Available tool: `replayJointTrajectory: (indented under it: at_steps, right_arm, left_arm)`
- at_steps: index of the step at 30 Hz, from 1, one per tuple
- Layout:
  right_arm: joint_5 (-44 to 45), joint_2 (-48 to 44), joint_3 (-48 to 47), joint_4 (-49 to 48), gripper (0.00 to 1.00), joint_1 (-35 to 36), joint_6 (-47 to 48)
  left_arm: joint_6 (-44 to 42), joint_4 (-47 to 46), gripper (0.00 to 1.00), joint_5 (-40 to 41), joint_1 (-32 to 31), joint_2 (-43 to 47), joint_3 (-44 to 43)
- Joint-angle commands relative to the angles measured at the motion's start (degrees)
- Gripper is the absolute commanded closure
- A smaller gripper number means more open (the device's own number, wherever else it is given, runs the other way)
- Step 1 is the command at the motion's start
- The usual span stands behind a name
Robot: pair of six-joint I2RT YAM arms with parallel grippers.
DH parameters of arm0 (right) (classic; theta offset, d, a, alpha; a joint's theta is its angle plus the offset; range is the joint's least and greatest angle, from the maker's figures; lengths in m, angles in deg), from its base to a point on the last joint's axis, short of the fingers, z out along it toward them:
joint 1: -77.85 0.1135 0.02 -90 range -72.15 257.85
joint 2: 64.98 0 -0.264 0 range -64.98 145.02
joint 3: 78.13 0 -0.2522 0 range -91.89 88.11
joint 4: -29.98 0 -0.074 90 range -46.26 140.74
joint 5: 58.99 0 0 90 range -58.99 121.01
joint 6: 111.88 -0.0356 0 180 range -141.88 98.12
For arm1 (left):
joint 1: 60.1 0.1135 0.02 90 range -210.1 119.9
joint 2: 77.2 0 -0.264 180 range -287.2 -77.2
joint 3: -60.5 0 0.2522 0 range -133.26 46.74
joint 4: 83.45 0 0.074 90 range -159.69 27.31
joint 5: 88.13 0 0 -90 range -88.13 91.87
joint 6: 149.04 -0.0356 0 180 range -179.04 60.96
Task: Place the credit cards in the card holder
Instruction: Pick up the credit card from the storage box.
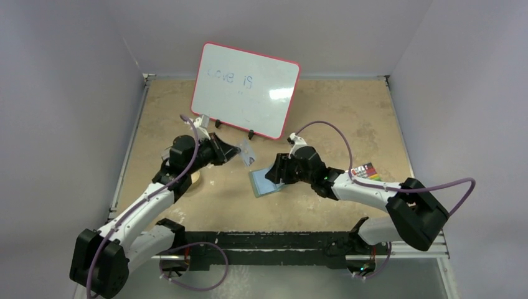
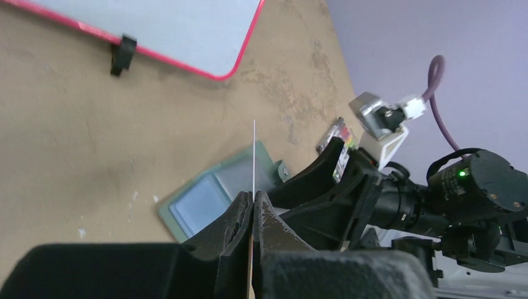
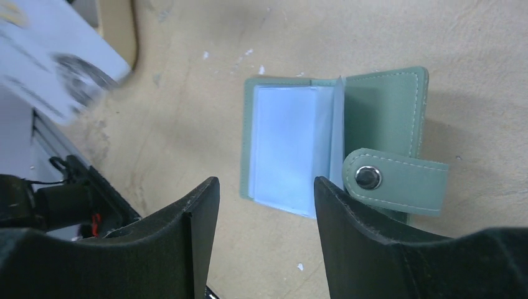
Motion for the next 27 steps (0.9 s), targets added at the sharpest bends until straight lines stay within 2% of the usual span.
replayJointTrajectory:
  at_steps: [1,3,6,9,14,23,27]
  right_arm:
    - [-5.00,-3.02,2.42,-8.29,0.40,-1.63,-0.30]
    - [-6.62,-3.39,3.39,-9.74,0.40,-2.46,-0.61]
    - [-7.74,-3.72,4.48,-11.41,0.39,-3.24,-1.08]
    - [-8.50,-3.20,5.04,-12.49,0.40,-3.69,-1.32]
    - [-9.75,-2.89,5.64,-13.72,0.39,-4.42,-1.52]
    - [-12.15,-3.57,6.79,-15.21,0.42,-5.80,-1.83]
    - [-13.28,-3.08,6.81,-16.15,0.46,-6.16,-1.83]
  left_arm:
    - [15.75,-20.32,1.00,-3.15,-0.06,-0.64,8.37]
    - [18.80,-25.58,1.00,-3.33,-0.35,-1.61,12.26]
    - [18.57,-27.61,1.00,-2.27,-1.18,-3.56,14.59]
    - [21.28,-37.09,1.00,-1.04,-3.62,-7.79,17.76]
    - [22.90,-48.27,1.00,-2.02,-7.09,-16.87,18.03]
    - [27.16,-66.12,1.00,-8.22,-8.64,-28.33,19.08]
    - [26.68,-67.65,1.00,-9.12,-9.00,-30.17,19.26]
